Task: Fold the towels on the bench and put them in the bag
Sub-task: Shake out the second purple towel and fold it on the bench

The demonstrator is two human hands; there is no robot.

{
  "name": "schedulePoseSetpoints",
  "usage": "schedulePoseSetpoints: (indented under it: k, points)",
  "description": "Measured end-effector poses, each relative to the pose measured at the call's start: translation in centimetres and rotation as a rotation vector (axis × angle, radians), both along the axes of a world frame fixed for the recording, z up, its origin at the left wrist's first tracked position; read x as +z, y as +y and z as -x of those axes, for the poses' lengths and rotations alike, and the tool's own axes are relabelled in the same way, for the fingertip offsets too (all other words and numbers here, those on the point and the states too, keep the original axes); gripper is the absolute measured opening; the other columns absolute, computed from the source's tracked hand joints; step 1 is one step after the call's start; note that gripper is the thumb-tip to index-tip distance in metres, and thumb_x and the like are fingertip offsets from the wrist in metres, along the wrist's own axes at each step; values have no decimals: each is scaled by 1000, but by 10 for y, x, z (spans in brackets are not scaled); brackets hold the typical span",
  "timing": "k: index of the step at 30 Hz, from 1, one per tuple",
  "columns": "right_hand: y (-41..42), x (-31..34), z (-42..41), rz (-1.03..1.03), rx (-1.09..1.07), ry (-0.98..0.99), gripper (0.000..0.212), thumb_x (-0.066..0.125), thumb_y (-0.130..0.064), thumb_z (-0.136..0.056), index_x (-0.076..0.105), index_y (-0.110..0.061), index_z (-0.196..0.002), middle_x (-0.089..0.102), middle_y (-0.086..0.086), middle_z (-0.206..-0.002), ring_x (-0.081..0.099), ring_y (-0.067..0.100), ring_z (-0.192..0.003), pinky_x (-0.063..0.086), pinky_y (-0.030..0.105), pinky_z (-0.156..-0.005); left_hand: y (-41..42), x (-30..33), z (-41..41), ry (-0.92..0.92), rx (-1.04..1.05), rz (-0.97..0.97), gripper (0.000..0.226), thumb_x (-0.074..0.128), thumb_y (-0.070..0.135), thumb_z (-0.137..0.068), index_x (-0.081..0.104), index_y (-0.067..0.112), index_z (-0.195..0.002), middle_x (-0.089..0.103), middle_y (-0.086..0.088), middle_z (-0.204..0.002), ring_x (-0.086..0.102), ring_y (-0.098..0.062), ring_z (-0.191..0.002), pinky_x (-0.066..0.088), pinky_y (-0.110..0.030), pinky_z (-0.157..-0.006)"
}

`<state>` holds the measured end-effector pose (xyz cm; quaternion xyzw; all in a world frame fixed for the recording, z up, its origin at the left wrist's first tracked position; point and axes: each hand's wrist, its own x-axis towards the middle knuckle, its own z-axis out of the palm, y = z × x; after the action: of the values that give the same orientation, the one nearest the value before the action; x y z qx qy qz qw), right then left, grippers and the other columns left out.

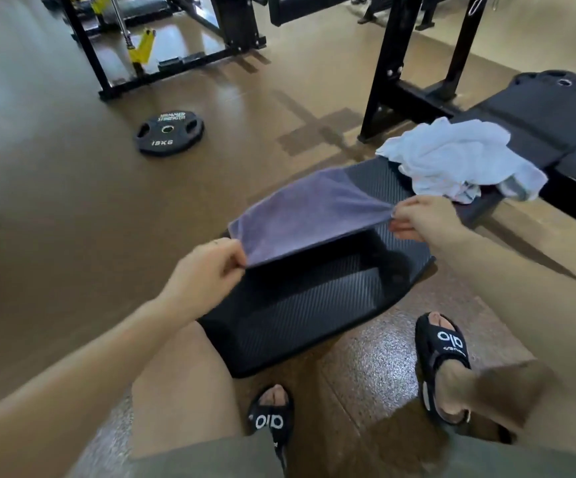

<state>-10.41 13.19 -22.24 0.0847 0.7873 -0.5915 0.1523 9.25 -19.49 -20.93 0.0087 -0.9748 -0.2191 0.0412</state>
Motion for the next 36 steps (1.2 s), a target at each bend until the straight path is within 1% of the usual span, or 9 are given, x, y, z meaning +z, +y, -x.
schedulePoseSetpoints:
  k: [5,9,20,24,26,28,30,32,36]
  points:
    - [27,-54,-33,-202,2,-78,17,60,3,-89,63,-6,-76,66,21,-77,64,22,-56,53,23,-43,35,-55,-34,-185,-89,88,14,63,18,-87,56,30,-91,55,16,-95,57,-10,-86,49,-34,-67]
    - [41,-57,-45,-406,44,15,11,65,-6,-79,71,-11,-70,71,6,-66,59,21,-54,49,29,-53,54,-65,-46,-205,-163,150,16,58,18,-91,49,31,-90,52,16,-96,54,-8,-85,43,-28,-66]
    - [64,-70,-68,-439,80,39,7,65,-12,-83,67,-17,-79,72,6,-74,70,30,-78,61,44,-71,82,-58,-62,-291,-208,187,18,59,23,-93,45,33,-94,48,13,-100,51,-7,-82,40,-18,-68]
    - [55,-60,-72,-734,218,143,13,63,-23,-88,56,-16,-97,61,12,-106,59,33,-95,50,40,-78,76,-37,-50,-355,-264,167,20,63,43,-89,49,34,-100,52,16,-99,56,-6,-84,53,-29,-74]
    - [38,-54,-77,-952,271,387,30,60,-31,-93,55,-14,-117,52,17,-125,54,36,-110,49,45,-92,70,-30,-34,-269,-193,128,22,57,50,-94,49,34,-108,53,13,-103,58,-8,-86,54,-33,-76]
    - [11,-51,-83,-959,357,614,48,52,-36,-98,49,-14,-141,46,18,-145,46,36,-131,41,48,-110,61,-31,-12,-142,-86,144,34,48,49,-101,47,29,-128,54,4,-121,61,-20,-101,53,-42,-86]
    - [-23,-49,-86,-892,465,672,58,41,-41,-103,33,-20,-156,30,14,-162,29,32,-149,24,47,-123,53,-38,15,-94,-27,222,55,42,46,-105,35,20,-153,44,-7,-150,51,-29,-130,44,-45,-108]
    - [-57,-53,-84,-877,545,677,61,31,-45,-106,17,-25,-162,14,8,-169,11,26,-156,9,44,-127,47,-47,44,-103,-3,291,66,35,46,-107,15,17,-162,22,-11,-167,25,-29,-152,22,-42,-125]
    - [-67,-77,-67,-988,583,607,63,19,-50,-106,6,-26,-163,1,3,-171,-2,21,-157,-1,43,-127,27,-82,87,-176,74,321,72,22,54,-105,0,17,-164,-2,-8,-171,-2,-23,-158,-1,-39,-128]
